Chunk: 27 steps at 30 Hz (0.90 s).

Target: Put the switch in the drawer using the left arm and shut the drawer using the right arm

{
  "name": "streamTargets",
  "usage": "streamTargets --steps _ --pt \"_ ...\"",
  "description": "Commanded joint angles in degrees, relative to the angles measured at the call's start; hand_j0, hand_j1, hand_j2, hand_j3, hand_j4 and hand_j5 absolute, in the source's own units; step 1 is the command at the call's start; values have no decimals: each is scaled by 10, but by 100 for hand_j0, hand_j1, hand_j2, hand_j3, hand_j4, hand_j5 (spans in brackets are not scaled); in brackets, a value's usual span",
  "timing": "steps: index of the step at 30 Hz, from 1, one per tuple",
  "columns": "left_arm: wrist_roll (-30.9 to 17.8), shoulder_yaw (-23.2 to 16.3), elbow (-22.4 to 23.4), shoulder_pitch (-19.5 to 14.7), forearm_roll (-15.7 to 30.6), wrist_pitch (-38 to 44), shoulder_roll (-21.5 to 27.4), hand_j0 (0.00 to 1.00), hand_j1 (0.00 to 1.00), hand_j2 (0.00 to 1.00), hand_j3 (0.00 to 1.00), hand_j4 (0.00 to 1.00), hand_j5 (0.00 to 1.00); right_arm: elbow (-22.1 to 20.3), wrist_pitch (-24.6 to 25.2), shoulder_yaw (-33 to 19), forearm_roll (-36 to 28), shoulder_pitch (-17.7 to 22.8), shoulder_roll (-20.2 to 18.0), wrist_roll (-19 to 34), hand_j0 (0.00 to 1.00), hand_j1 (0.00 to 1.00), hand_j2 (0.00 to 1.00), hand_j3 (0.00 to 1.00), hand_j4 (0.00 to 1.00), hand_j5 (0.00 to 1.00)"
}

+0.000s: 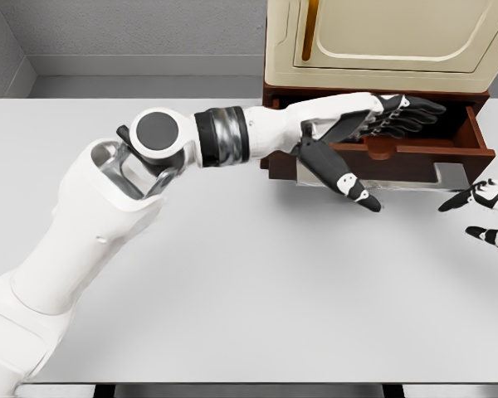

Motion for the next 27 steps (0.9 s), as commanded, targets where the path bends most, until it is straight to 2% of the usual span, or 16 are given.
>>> streamTargets --steps 1,2,4,6,8,10,12,13,14,16,17,20,23,25,27 --pt "0 11 -30 0 33 -16 53 100 100 100 100 100 100 0 2 0 -6 -1 -1 0 65 65 65 65 65 65" --pt "0 21 -30 5 35 -32 67 100 100 100 100 100 100 0 2 0 -5 -4 -1 -1 65 65 65 65 65 65" --pt "0 79 -30 42 36 -96 91 100 100 100 100 100 100 0 2 0 -5 -5 0 -1 65 65 65 65 65 65" --pt "0 118 -30 53 37 -131 107 100 100 100 100 100 100 1 2 0 -5 -6 -1 0 65 65 65 65 65 65" --pt "0 145 -30 66 63 -144 125 100 100 100 100 100 100 4 2 0 -4 -11 0 -1 65 65 65 65 65 65" --pt "0 153 -30 70 93 -145 156 100 100 100 100 100 100 5 2 1 -4 -11 3 0 65 65 65 65 65 65" --pt "0 170 -30 112 94 -145 174 100 100 100 100 100 100 5 2 3 -3 -16 5 1 65 65 65 65 65 65" --pt "0 194 -30 144 93 -145 182 100 100 100 100 100 100 5 2 4 -3 -16 5 1 65 65 65 65 65 65" --pt "0 228 -30 182 93 -145 188 100 100 100 100 100 100 4 2 4 -1 -17 6 1 65 65 65 65 65 65" --pt "0 285 -30 228 95 -145 206 100 100 100 100 100 100 3 2 5 0 -18 7 1 65 65 65 65 65 65" --pt "0 327 -30 256 95 -145 209 100 100 100 100 100 100 4 2 5 0 -18 7 1 65 65 65 65 65 65" --pt "0 409 -29 310 95 -145 209 100 100 100 100 100 100 3 2 17 4 -27 20 3 65 65 65 65 65 65" --pt "0 412 10 336 71 -145 203 100 100 100 100 100 100 3 2 19 11 -31 27 6 65 65 65 65 65 65" --pt "0 411 32 357 33 -153 191 100 100 100 100 100 100 7 2 19 12 -32 28 5 65 65 65 65 65 65" --pt "0 415 39 366 32 -154 180 100 100 100 100 100 100 12 2 18 12 -38 34 6 66 66 66 66 66 66"
